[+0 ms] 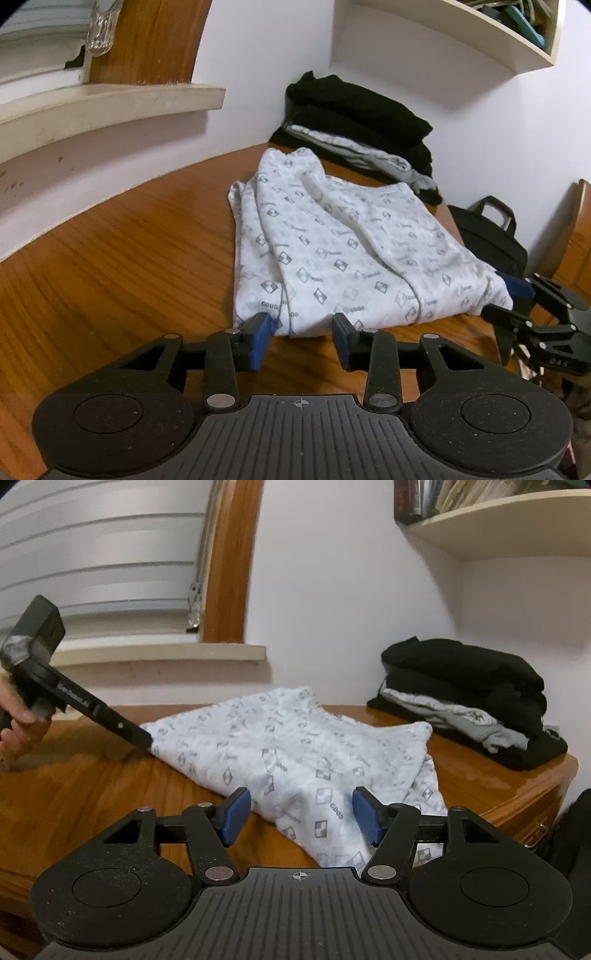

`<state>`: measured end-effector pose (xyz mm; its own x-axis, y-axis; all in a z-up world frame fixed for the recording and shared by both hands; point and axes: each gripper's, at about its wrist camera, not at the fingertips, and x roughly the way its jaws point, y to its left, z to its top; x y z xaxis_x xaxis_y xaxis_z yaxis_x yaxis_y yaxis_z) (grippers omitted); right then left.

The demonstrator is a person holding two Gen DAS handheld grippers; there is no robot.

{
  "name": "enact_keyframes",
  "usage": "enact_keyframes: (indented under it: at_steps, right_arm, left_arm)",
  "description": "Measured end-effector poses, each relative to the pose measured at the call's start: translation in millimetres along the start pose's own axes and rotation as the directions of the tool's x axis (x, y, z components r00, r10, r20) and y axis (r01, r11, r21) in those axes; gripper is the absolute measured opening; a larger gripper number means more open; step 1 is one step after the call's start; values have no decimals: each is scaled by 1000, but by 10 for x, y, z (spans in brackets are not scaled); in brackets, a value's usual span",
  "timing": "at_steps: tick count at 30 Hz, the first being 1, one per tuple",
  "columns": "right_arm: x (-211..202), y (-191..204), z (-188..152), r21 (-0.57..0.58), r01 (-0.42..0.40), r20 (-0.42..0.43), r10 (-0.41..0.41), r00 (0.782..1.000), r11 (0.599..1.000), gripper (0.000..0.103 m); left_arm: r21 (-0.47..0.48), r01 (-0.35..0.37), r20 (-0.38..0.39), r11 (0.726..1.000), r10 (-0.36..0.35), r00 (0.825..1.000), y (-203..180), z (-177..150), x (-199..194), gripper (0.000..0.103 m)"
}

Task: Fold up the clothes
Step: 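Pinch the garment hem with the right gripper while the left gripper pinches beside it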

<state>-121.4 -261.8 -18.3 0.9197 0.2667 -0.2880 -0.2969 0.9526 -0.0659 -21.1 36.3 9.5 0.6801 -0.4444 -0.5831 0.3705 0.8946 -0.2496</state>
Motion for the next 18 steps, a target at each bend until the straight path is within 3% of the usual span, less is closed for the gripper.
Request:
enact_keyframes:
  at_steps: [1,3,4,8,11,13,15,16,18]
  right_arm:
    - [10,-3,-5,-1,4,-5,-4,1000,1000,61]
    - [26,-10,-18,-6,7,-12,-7,1000,1000,61]
    - [40,-11,-24,-14,11,-18,-11,1000,1000,60]
    - [119,-37,-33,-64,25,-65,-29,997,998,28]
    - [51,-117,26,-88,35,-72,-42,997,996,23]
    - [-6,-214,66,-77,55,-76,-61,995,995,23]
    - [2,-268,58,-87,35,-105,-44,993,996,25]
    - [-13,-295,50,-78,17,-98,-25,995,997,29]
    - [-68,-352,49,-35,-20,-66,18,998,999,37]
  left_arm:
    - [6,1,5,1000,-1,1000,-5,-5,1,38]
    - [19,2,16,1000,-2,1000,-16,-16,3,16]
    - [21,4,26,1000,-5,1000,-13,1,-32,12]
    - [36,16,67,999,-18,998,15,93,-214,4]
    - [38,-13,95,999,9,995,129,150,-356,0]
    - [37,-67,100,997,63,993,227,155,-380,0]
    - [-11,-39,90,999,40,995,342,137,-365,0]
    - [-14,11,63,1000,-10,998,355,124,-332,0]
    - [-10,38,41,999,-37,998,278,129,-309,0]
